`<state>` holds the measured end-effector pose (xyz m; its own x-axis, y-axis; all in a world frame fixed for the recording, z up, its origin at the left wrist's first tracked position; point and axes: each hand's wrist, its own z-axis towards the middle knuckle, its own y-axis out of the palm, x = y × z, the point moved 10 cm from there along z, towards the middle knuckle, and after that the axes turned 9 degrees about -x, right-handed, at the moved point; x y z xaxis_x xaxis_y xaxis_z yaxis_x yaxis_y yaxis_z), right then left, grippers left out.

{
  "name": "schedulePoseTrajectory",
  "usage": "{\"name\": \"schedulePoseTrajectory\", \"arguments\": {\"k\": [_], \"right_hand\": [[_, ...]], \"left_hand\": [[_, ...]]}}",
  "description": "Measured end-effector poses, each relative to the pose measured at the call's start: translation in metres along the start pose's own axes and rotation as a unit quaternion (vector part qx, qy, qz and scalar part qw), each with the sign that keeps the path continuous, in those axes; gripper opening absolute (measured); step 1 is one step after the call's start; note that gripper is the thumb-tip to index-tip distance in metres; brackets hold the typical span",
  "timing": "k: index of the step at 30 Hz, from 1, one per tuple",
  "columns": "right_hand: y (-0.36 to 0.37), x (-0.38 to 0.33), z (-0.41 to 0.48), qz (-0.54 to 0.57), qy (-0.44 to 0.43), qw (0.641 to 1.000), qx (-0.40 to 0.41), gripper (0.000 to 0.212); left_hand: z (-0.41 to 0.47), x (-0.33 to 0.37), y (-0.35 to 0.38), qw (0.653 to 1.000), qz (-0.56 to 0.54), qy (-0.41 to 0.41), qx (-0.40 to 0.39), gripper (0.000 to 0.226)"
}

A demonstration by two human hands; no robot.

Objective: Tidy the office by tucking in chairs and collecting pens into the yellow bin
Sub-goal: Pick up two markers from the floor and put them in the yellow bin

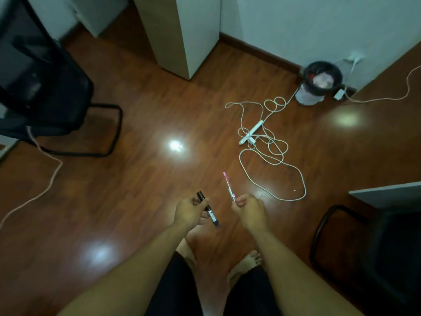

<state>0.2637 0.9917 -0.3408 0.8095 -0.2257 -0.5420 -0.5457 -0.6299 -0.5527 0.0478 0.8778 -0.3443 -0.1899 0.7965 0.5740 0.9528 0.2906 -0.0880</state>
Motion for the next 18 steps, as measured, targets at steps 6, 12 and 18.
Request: {"name": "schedulePoseTrajectory", "arguments": {"k": [6,12,18], "right_hand": [[-0.018,-0.080,-0.089,-0.041,-0.026,0.998,-0.034,0.016],[0.008,-0.158,-0.123,-0.123,-0.130,0.982,-0.067,0.013],[0.059,-0.220,-0.155,-0.195,-0.242,0.943,-0.124,0.009]], "left_hand": [[-0.099,0.015,-0.055,0.999,-0.043,0.027,0.006,0.030],[-0.155,-0.004,-0.115,0.988,-0.128,0.060,0.066,0.030],[-0.210,-0.053,-0.168,0.962,-0.207,0.083,0.158,0.030]]}}
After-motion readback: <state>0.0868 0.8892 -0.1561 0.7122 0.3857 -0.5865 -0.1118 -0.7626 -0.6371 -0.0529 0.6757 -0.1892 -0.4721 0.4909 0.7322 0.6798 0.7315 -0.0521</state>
